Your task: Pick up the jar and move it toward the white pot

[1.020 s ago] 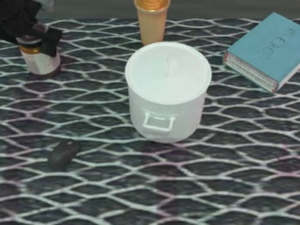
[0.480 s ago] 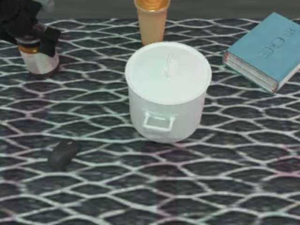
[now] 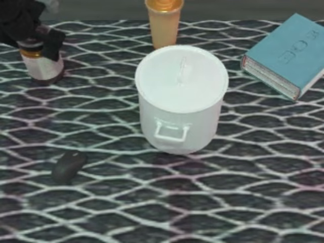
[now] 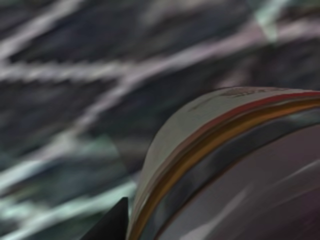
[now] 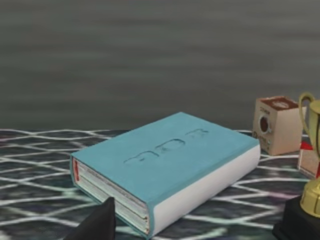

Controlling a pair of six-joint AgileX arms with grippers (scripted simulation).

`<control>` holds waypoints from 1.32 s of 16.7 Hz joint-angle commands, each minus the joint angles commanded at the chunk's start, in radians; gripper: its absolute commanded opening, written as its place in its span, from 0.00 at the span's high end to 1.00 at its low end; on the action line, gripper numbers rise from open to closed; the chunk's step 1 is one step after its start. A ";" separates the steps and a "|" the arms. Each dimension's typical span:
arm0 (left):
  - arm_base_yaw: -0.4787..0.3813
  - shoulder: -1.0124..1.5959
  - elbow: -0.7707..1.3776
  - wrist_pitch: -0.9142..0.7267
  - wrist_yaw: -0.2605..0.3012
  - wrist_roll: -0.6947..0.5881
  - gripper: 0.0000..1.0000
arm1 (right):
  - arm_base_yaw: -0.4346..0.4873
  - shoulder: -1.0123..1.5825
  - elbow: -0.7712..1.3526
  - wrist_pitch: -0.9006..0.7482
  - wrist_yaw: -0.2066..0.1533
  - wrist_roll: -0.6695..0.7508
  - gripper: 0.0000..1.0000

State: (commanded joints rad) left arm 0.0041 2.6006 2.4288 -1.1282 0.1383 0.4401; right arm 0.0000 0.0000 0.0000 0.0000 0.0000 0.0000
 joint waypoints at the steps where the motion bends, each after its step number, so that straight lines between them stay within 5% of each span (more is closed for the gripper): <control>1: 0.000 0.000 0.000 0.000 0.000 0.000 1.00 | 0.000 0.000 0.000 0.000 0.000 0.000 0.00; 9: 0.008 -0.040 -0.039 -0.001 -0.001 0.000 1.00 | 0.000 0.000 0.000 0.000 0.000 0.000 0.00; 22: 0.034 -0.530 -0.510 -0.020 -0.005 0.008 1.00 | 0.000 0.000 0.000 0.000 0.000 0.000 0.00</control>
State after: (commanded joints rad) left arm 0.0379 2.0708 1.9193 -1.1477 0.1337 0.4480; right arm 0.0000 0.0000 0.0000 0.0000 0.0000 0.0000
